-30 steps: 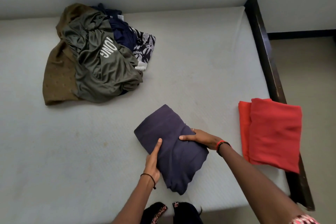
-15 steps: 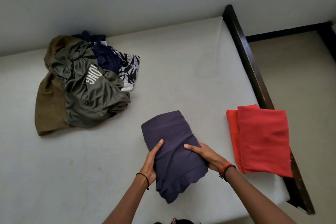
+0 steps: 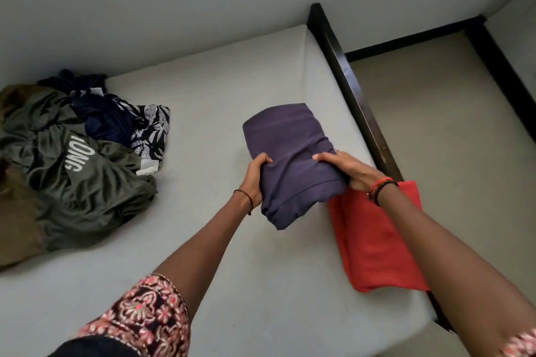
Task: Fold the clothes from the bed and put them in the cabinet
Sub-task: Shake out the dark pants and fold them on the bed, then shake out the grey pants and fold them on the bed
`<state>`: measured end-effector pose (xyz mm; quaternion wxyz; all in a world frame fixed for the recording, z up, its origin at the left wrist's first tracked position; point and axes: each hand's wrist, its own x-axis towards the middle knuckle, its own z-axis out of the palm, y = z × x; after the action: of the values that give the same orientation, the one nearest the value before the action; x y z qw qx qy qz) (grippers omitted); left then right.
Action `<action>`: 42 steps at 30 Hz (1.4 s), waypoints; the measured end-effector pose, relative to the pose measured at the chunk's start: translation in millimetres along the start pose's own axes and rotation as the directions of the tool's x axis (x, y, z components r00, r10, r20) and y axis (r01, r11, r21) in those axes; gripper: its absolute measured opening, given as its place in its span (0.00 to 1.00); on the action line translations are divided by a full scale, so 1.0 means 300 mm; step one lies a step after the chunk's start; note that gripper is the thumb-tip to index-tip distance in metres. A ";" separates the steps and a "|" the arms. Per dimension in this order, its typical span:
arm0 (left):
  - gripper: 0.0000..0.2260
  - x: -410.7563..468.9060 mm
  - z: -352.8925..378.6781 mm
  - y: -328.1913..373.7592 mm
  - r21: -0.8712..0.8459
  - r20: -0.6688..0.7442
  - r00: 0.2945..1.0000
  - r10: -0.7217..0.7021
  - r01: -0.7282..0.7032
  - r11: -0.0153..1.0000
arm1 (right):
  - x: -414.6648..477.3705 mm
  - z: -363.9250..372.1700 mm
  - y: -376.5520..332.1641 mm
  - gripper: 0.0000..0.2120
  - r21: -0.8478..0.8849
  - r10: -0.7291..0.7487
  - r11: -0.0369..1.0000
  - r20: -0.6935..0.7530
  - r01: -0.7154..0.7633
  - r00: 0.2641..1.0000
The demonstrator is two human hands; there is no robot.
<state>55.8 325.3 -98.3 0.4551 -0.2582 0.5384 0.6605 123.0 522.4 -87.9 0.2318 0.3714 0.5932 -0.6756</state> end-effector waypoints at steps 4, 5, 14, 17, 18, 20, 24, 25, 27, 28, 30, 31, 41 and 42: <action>0.08 0.114 0.164 0.088 0.071 0.095 0.992 0.083 -0.090 0.993 | 0.069 -0.154 -0.087 0.01 -0.001 -0.073 0.997 -0.132 0.074 0.989; 0.07 0.128 0.203 0.110 0.084 0.120 0.988 0.093 -0.104 0.991 | 0.083 -0.185 -0.100 0.01 -0.008 -0.094 0.996 -0.173 0.094 0.981; 0.32 0.239 0.311 -0.007 0.516 0.163 0.986 0.011 -0.095 0.851 | 0.185 -0.353 0.008 0.25 -0.233 -0.173 0.966 -0.267 0.111 0.948; 0.30 0.259 0.287 -0.062 0.562 0.145 0.979 0.144 -0.201 0.802 | 0.196 -0.340 0.036 0.34 -0.357 -0.205 0.931 -0.340 0.076 0.918; 0.30 0.263 0.284 -0.069 0.578 0.137 0.978 0.157 -0.207 0.790 | 0.202 -0.332 0.042 0.37 -0.395 -0.210 0.917 -0.380 0.047 0.901; 0.30 0.264 0.284 -0.073 0.613 0.116 0.980 0.161 -0.198 0.765 | 0.206 -0.312 0.043 0.39 -0.481 -0.219 0.876 -0.442 -0.023 0.870; 0.34 0.231 0.271 -0.048 0.662 0.122 0.981 0.147 -0.191 0.725 | 0.175 -0.250 0.007 0.36 -0.669 -0.274 0.718 -0.529 -0.195 0.803; 0.35 0.218 0.261 -0.041 0.673 0.121 0.983 0.135 -0.182 0.717 | 0.160 -0.229 -0.002 0.35 -0.718 -0.316 0.659 -0.534 -0.223 0.784; 0.35 0.192 0.224 -0.025 0.690 0.112 0.986 0.125 -0.168 0.705 | 0.134 -0.181 -0.021 0.32 -0.809 -0.430 0.540 -0.503 -0.233 0.749; 0.33 0.172 0.194 -0.009 0.700 0.102 0.985 0.135 -0.168 0.694 | 0.127 -0.150 -0.033 0.30 -0.843 -0.488 0.491 -0.474 -0.219 0.733; 0.28 0.132 0.126 0.015 0.736 0.088 0.981 0.176 -0.183 0.652 | 0.119 -0.092 -0.047 0.28 -0.889 -0.571 0.422 -0.412 -0.176 0.710; 0.25 0.107 0.076 0.030 0.750 0.076 0.976 0.206 -0.193 0.633 | 0.117 -0.050 -0.055 0.26 -0.908 -0.600 0.394 -0.374 -0.146 0.708; 0.06 -0.118 -0.523 0.134 0.924 -0.097 0.660 0.745 -0.217 0.313 | 0.117 0.557 -0.107 0.16 -0.940 -0.533 0.286 0.004 0.185 0.846; 0.05 -0.141 -0.583 0.140 0.957 -0.122 0.586 0.801 -0.144 0.251 | 0.115 0.629 -0.104 0.16 -0.926 -0.512 0.300 0.047 0.230 0.857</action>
<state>12.0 145.9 -93.4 0.0774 0.0145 0.9607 0.2661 35.6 349.1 -91.3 0.1517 0.1188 0.9561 -0.2207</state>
